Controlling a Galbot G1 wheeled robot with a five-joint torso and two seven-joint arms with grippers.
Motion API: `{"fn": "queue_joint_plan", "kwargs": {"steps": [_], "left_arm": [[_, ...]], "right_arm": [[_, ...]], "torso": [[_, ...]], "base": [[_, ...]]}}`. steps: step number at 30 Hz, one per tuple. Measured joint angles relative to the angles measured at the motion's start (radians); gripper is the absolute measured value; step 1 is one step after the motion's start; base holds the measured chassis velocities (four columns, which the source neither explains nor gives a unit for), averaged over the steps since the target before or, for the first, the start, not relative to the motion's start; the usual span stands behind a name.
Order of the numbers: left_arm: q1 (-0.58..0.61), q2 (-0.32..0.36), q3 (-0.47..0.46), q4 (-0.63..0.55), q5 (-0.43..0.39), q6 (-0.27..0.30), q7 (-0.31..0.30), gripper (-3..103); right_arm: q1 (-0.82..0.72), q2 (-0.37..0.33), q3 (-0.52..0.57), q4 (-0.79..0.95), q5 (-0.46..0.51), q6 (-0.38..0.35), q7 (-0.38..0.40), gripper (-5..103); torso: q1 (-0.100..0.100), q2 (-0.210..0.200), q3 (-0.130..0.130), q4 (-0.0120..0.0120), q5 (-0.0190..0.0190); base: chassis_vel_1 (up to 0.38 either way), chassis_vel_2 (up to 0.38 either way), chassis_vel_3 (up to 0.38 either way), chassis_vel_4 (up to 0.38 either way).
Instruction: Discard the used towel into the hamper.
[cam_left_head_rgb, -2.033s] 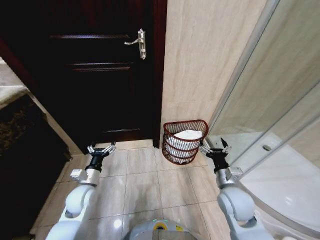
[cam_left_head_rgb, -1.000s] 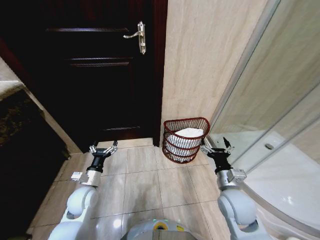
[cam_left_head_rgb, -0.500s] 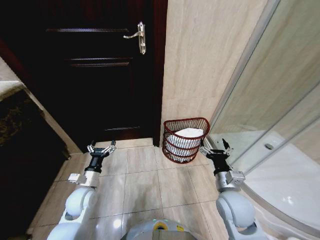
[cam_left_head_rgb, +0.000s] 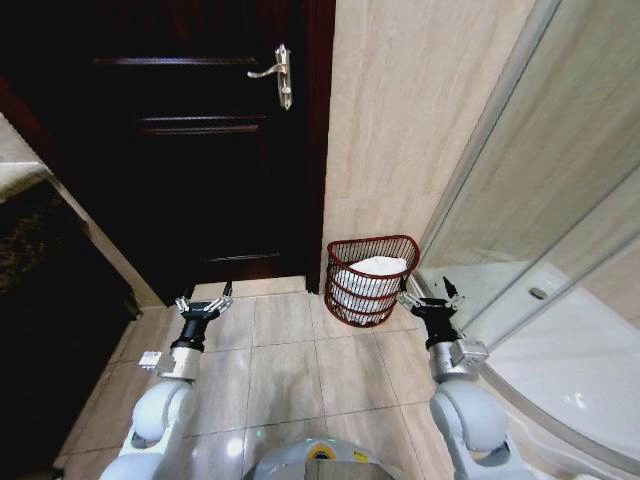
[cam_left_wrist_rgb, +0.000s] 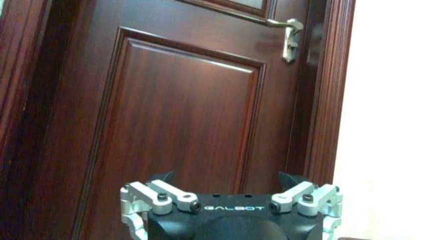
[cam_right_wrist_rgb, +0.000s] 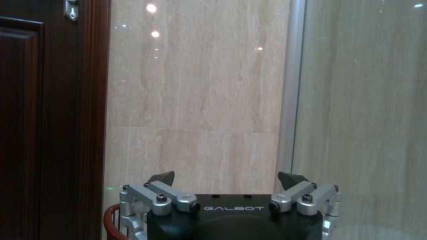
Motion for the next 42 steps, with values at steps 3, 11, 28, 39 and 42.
{"fn": "queue_joint_plan", "kwargs": {"steps": [3, 11, 28, 39, 42], "left_arm": [[0.009, -0.003, -0.001, 0.000, 0.001, -0.002, 0.007, 100], [0.019, -0.001, -0.004, -0.001, 0.000, -0.019, 0.013, 100], [0.023, 0.002, -0.008, -0.003, 0.002, -0.034, 0.025, 100], [0.023, 0.003, -0.008, -0.003, 0.001, -0.037, 0.026, 100], [0.025, 0.003, -0.008, -0.003, 0.001, -0.038, 0.026, 100]], "right_arm": [[-0.007, 0.011, -0.001, 0.000, -0.007, 0.003, -0.001, 100], [-0.034, 0.017, -0.003, 0.014, -0.020, 0.009, -0.007, 100], [-0.050, 0.026, -0.008, 0.018, -0.037, 0.027, -0.008, 100], [-0.058, 0.024, -0.007, 0.025, -0.038, 0.028, -0.008, 100], [-0.062, 0.024, -0.008, 0.030, -0.039, 0.028, -0.008, 100]], "torso": [[0.000, 0.000, 0.000, 0.0000, 0.0000], [0.000, 0.001, 0.000, 0.0000, -0.0001], [0.000, 0.001, 0.001, 0.0000, 0.0000], [0.000, 0.001, 0.001, 0.0001, 0.0000], [0.000, 0.001, 0.001, 0.0000, 0.0000]], "base": [[0.000, 0.000, 0.000, 0.000], [0.000, 0.000, 0.000, 0.000], [0.022, -0.023, -0.023, 0.022], [0.016, -0.021, -0.017, 0.014], [0.020, -0.015, -0.016, 0.016]]}}
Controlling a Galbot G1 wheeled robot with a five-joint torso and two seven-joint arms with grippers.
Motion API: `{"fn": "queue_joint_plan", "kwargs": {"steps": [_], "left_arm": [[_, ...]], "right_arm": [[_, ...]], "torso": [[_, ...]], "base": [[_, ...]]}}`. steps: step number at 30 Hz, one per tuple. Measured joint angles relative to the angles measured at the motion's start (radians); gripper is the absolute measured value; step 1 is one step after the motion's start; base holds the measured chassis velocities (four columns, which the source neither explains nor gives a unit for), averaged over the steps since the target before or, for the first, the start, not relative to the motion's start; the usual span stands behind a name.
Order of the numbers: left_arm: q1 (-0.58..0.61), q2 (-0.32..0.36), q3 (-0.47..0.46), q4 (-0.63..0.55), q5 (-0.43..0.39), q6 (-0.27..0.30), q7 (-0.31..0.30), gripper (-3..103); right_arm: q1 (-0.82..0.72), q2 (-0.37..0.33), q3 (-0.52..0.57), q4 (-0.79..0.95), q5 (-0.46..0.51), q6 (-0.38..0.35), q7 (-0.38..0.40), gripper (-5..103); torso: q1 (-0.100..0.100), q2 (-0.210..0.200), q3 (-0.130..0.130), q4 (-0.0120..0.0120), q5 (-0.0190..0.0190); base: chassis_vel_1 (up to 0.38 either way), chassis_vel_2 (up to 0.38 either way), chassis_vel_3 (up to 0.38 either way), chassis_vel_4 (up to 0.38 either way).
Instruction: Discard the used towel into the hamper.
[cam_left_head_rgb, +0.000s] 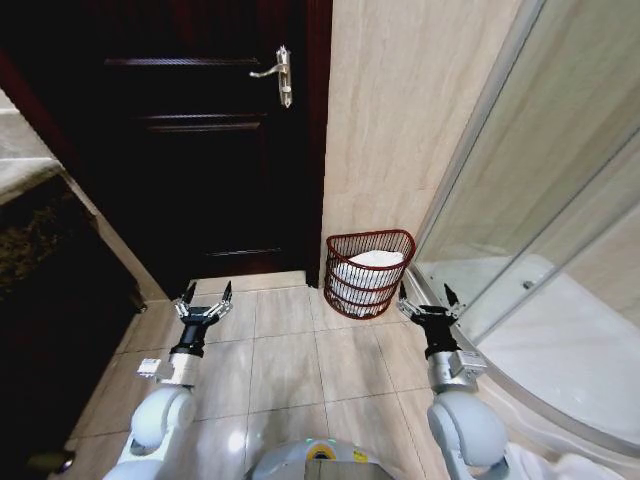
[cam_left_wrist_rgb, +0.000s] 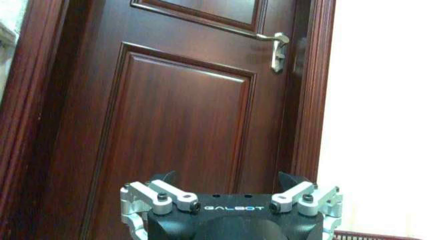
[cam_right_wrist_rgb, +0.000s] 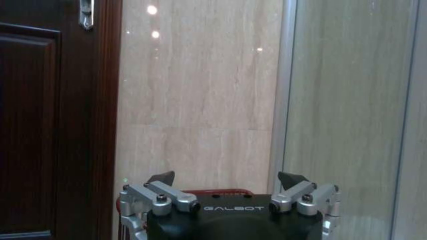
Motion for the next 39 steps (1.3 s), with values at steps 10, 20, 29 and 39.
{"fn": "queue_joint_plan", "kwargs": {"steps": [10, 20, 29, 39], "left_arm": [[0.005, -0.003, 0.001, 0.000, 0.000, -0.007, 0.008, 100], [-0.001, -0.003, 0.005, 0.005, 0.011, -0.008, 0.010, 100], [-0.006, -0.002, 0.006, 0.008, 0.015, -0.006, 0.010, 100], [-0.010, -0.001, 0.007, 0.010, 0.016, -0.005, 0.010, 100]], "right_arm": [[-0.012, -0.005, 0.000, 0.010, -0.003, 0.000, 0.000, 100], [-0.012, -0.001, 0.000, -0.001, -0.018, 0.021, -0.011, 100], [-0.010, 0.006, 0.000, -0.010, -0.018, 0.029, -0.005, 100], [-0.020, 0.015, 0.004, -0.008, -0.019, 0.036, 0.020, 100]], "torso": [[0.000, 0.000, 0.000, 0.0000, 0.0001], [0.000, 0.000, 0.000, 0.0001, 0.0000], [0.000, 0.000, 0.000, 0.0001, 0.0000], [0.000, 0.000, 0.000, 0.0001, 0.0000]], "base": [[0.056, -0.069, -0.056, 0.052], [0.038, -0.031, -0.028, 0.028], [-0.045, -0.032, -0.033, -0.046], [-0.088, -0.089, -0.087, -0.085]]}}
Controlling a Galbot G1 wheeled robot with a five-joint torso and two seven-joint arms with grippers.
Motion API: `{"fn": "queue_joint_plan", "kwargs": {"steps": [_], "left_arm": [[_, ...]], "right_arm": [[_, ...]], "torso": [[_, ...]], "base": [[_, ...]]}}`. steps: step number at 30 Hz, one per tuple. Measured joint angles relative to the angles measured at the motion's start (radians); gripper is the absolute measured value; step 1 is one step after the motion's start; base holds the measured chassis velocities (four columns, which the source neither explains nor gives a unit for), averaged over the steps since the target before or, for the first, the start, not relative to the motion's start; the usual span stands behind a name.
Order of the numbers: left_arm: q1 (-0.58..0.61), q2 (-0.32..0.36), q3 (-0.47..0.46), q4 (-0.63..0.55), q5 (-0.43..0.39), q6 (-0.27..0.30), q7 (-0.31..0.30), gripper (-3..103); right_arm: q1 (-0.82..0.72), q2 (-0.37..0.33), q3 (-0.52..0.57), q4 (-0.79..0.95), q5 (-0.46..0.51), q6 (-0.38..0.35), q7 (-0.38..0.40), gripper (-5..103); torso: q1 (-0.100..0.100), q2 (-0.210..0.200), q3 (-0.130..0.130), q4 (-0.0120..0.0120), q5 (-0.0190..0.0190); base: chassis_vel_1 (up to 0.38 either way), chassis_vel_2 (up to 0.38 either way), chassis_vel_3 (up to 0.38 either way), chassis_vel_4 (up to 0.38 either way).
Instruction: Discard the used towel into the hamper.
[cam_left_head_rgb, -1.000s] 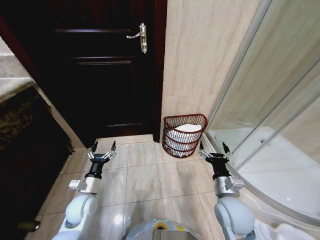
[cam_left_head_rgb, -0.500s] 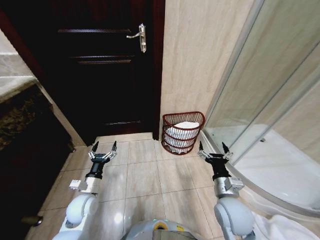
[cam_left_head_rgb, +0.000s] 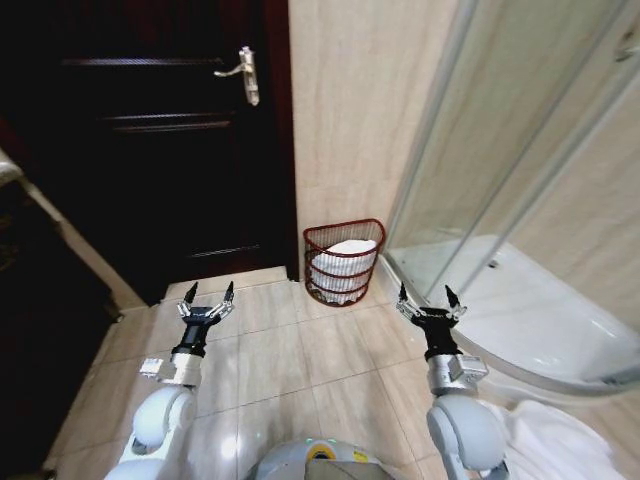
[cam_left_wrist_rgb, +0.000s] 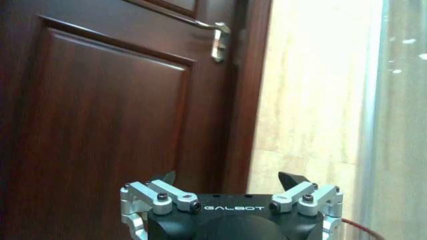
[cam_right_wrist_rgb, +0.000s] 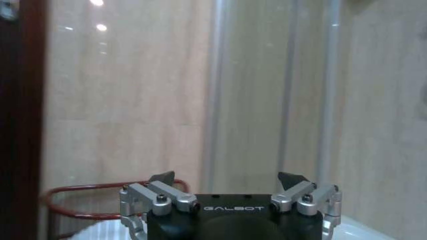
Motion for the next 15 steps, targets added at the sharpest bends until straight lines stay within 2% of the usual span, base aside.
{"fn": "queue_joint_plan", "kwargs": {"steps": [15], "left_arm": [[-0.004, 0.008, 0.001, 0.006, -0.005, 0.001, 0.002, 100]], "right_arm": [[-0.052, 0.023, 0.028, 0.015, 0.005, 0.013, 0.042, 100]], "torso": [[0.000, 0.000, 0.000, 0.0001, 0.0000]], "base": [[-0.123, -0.127, -0.125, -0.121]]}}
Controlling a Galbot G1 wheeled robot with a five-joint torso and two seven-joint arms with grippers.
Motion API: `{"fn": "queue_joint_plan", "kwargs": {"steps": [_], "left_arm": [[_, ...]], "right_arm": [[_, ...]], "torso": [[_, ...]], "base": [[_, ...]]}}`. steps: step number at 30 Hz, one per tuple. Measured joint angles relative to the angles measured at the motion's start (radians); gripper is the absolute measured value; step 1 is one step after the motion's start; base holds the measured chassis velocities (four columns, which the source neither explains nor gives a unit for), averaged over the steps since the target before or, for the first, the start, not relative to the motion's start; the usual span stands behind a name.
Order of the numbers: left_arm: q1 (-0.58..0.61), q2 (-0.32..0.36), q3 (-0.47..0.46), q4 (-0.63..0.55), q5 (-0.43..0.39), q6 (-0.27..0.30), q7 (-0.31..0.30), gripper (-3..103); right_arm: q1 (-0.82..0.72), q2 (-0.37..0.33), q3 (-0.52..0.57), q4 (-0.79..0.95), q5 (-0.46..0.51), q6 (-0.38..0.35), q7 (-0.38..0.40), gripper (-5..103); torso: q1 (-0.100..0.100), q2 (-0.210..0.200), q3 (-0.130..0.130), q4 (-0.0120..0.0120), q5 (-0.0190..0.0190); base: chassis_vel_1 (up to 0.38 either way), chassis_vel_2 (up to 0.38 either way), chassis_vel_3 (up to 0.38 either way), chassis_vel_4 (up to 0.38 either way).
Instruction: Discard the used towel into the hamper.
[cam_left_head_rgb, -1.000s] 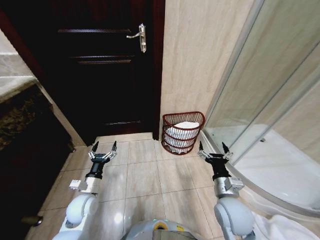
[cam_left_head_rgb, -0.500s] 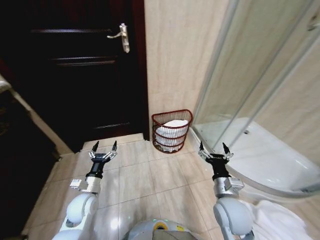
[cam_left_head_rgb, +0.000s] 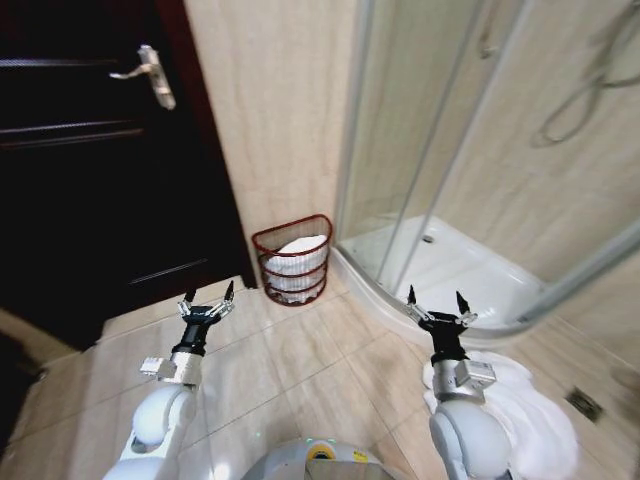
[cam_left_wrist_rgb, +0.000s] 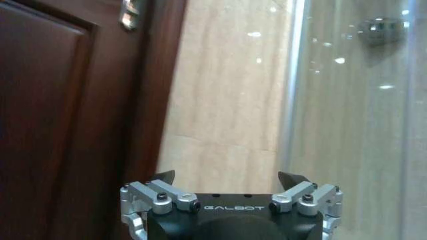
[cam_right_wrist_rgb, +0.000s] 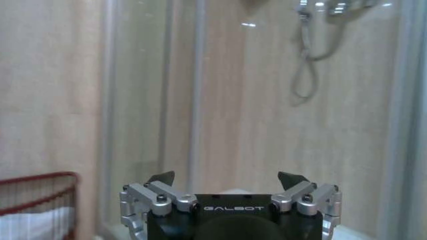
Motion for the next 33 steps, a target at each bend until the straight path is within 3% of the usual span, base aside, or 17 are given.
{"fn": "queue_joint_plan", "kwargs": {"steps": [33], "left_arm": [[-0.007, 0.002, -0.006, 0.012, -0.007, -0.003, -0.001, 100]], "right_arm": [[-0.053, 0.056, 0.027, -0.011, 0.016, 0.033, 0.012, 100]], "torso": [[0.000, 0.000, 0.000, 0.0001, 0.0001]], "base": [[-0.130, -0.127, -0.126, -0.127]]}}
